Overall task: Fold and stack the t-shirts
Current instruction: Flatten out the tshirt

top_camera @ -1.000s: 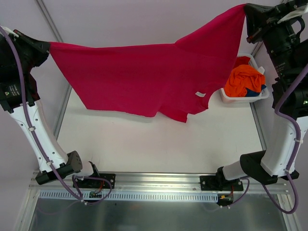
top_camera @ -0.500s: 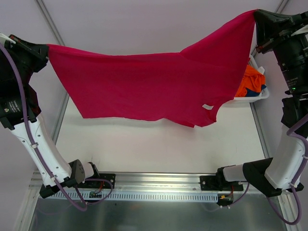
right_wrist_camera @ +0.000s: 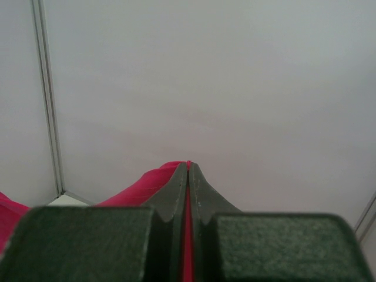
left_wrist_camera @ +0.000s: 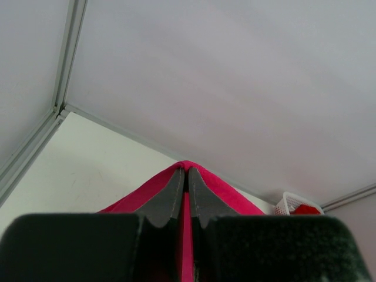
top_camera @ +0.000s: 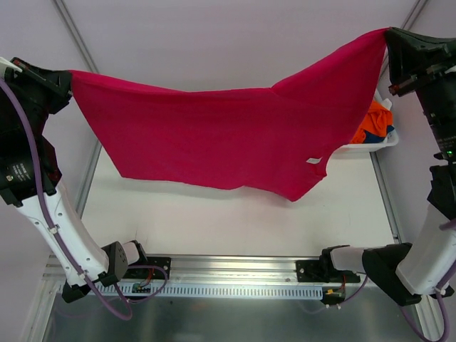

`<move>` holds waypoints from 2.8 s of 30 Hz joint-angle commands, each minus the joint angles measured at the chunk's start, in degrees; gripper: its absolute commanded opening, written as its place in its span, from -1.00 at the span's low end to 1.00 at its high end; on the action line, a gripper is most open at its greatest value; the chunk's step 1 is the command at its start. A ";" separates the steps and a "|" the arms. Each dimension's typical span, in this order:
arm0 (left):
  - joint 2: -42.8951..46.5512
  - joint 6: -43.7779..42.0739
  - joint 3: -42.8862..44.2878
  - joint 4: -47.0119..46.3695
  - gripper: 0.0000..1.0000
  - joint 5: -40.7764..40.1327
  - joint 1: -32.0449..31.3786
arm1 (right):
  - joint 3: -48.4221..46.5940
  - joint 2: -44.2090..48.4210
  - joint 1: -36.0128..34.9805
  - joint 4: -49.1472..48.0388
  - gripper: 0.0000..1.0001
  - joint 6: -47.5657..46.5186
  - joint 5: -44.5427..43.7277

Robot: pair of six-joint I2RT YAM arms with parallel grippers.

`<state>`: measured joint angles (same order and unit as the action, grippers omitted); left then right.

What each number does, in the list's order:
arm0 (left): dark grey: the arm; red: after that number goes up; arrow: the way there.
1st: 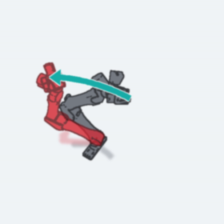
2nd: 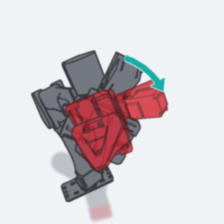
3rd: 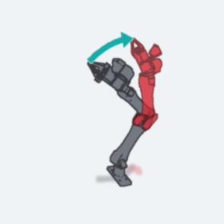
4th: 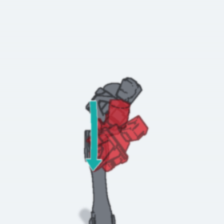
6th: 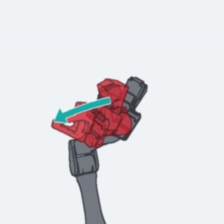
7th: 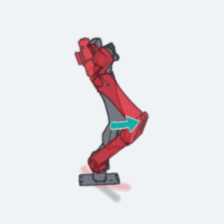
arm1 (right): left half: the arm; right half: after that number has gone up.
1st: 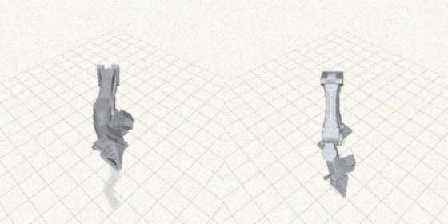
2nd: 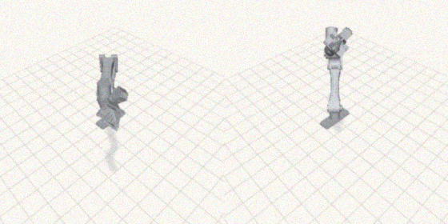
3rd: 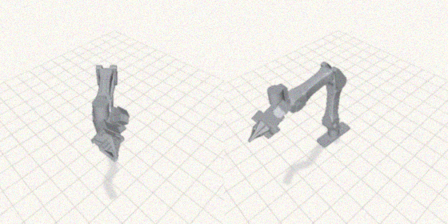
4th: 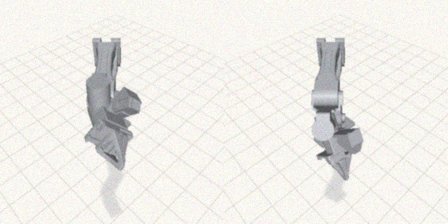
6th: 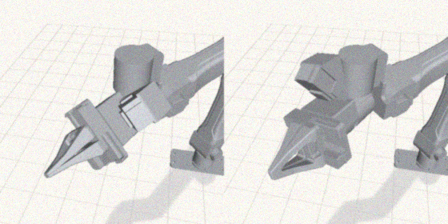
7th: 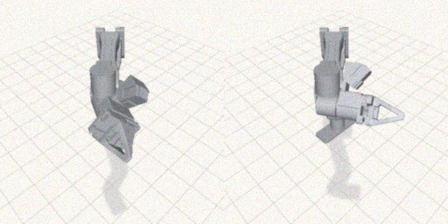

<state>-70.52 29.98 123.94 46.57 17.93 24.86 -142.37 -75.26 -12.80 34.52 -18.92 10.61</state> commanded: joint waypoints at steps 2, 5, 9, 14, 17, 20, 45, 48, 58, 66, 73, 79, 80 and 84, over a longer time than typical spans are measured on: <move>3.11 -1.59 3.50 -1.65 -1.00 -2.29 0.54 | -0.46 4.16 -0.21 -2.01 -0.99 -2.35 0.11; 3.29 -1.59 4.64 -1.39 -1.00 -2.55 0.45 | -0.11 5.56 -0.21 -1.48 -0.99 -3.23 -0.85; 3.46 -0.71 5.00 -1.22 -1.00 -3.25 0.54 | 0.60 6.88 -0.21 -1.48 -0.99 -1.84 -0.86; 3.90 -0.36 6.22 -0.52 -1.00 -4.30 0.45 | -0.19 8.11 -0.21 -1.21 -0.99 -0.42 0.99; 4.51 -0.71 6.23 1.07 -1.00 -5.89 0.54 | -0.19 8.47 -0.04 -1.13 -0.99 -0.51 1.08; 4.95 -0.88 5.27 2.04 -1.00 -7.12 0.54 | 0.42 8.03 -0.03 0.19 -0.99 -0.59 1.08; 3.46 0.52 1.22 2.39 -1.00 -5.54 0.62 | 3.32 4.42 -0.03 2.30 -0.99 -2.35 -7.54; 4.08 0.35 0.69 2.39 -1.00 -5.72 0.45 | 3.50 4.51 -0.12 2.30 -0.99 -2.18 -6.83; 5.39 -0.27 -0.01 2.48 -1.00 -5.90 0.45 | 4.73 5.13 -0.04 1.78 -0.99 -1.65 -6.92; 4.78 0.52 0.60 2.48 -1.00 -4.66 0.45 | 5.61 5.74 -0.12 3.26 -0.99 -1.12 -7.97; 5.30 0.08 0.34 2.39 -1.00 -4.75 0.45 | 5.17 6.88 -0.03 4.41 -1.00 -1.30 -8.06; 6.36 -0.18 0.69 2.56 -1.00 -4.84 0.54 | 5.26 7.85 -0.04 4.76 -0.99 -2.00 -9.12; 6.54 -0.18 0.69 2.56 -1.00 -4.75 0.54 | 4.99 8.03 -0.12 4.94 -0.99 -1.83 -9.12; 8.02 -0.01 0.51 2.74 -1.00 -4.75 0.54 | 5.34 10.48 -0.12 5.29 -0.99 -1.12 -9.03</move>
<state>-64.12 30.26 123.92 50.41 13.04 24.86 -136.16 -67.02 -12.80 41.65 -20.36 3.64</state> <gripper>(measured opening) 0.011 0.009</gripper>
